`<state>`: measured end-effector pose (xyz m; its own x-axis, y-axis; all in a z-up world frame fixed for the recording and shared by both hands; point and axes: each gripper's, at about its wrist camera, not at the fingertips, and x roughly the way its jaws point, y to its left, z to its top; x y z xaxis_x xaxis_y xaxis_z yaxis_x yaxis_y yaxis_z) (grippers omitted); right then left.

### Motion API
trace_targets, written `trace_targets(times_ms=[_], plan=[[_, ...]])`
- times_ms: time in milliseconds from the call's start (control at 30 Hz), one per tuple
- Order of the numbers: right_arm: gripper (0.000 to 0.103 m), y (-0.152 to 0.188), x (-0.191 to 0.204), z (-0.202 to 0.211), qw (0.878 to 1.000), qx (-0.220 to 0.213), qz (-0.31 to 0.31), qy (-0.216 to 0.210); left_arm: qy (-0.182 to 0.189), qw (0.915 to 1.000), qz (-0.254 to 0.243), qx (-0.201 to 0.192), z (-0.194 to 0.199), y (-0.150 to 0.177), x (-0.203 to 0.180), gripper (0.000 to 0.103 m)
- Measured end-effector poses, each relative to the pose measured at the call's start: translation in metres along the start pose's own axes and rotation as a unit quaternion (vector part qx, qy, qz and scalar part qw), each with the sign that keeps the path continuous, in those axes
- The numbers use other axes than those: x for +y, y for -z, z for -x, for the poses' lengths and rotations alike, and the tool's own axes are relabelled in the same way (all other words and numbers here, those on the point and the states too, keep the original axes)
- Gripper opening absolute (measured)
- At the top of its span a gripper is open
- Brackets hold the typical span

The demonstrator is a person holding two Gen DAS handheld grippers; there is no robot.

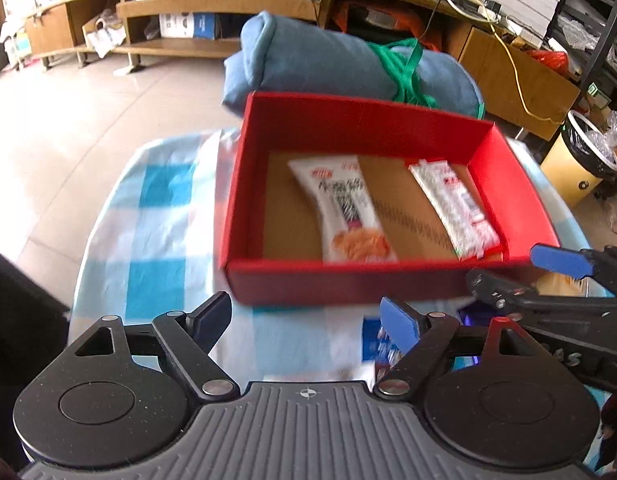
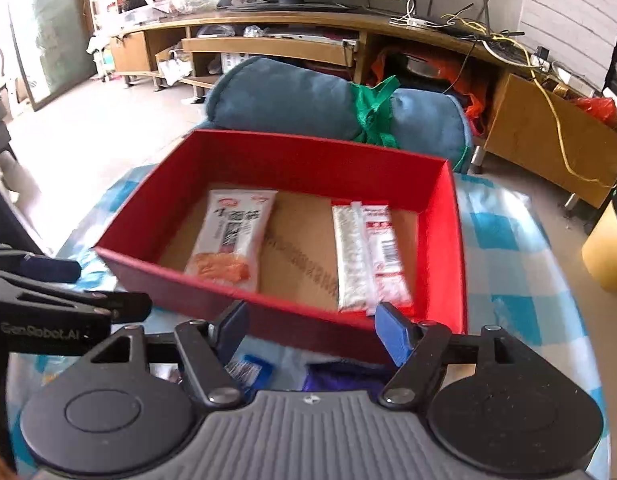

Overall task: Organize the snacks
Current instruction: 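Withdraw both tools from the box back toward the remaining snacks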

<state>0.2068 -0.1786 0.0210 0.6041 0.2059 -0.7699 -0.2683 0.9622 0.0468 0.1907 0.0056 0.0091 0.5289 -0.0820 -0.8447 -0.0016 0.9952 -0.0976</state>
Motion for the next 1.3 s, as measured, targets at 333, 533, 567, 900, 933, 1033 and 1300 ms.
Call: trace_targets(times_ms=[333,533,567,900,933,1033,1300], plan=[[0.065,0.022,0.020,0.023,0.999,0.005,0.019,-0.030,0.008,0.9982,0.024,0.054,0.005,0.042,0.023,0.087],[0.065,0.036,0.030,0.024,0.998,0.020,0.034,-0.039,0.001,0.9965,0.048,0.068,0.009,0.063,0.034,0.088],[0.065,0.037,0.031,0.024,0.998,0.022,0.034,-0.041,0.000,0.9962,0.055,0.069,0.010,0.065,0.036,0.090],[0.065,0.048,0.031,0.029,0.997,0.035,0.030,-0.062,-0.011,0.9952,0.036,0.091,0.012,0.084,0.039,0.094],[0.065,0.048,0.030,0.030,0.997,0.034,0.030,-0.062,-0.014,0.9954,0.019,0.092,0.012,0.086,0.035,0.094],[0.065,0.049,0.028,0.033,0.997,0.033,0.026,-0.066,-0.013,0.9942,-0.021,0.105,0.013,0.096,0.026,0.095],[0.065,0.054,0.027,0.037,0.997,0.037,0.024,-0.070,0.017,0.9889,-0.080,0.124,0.026,0.115,0.017,0.096]])
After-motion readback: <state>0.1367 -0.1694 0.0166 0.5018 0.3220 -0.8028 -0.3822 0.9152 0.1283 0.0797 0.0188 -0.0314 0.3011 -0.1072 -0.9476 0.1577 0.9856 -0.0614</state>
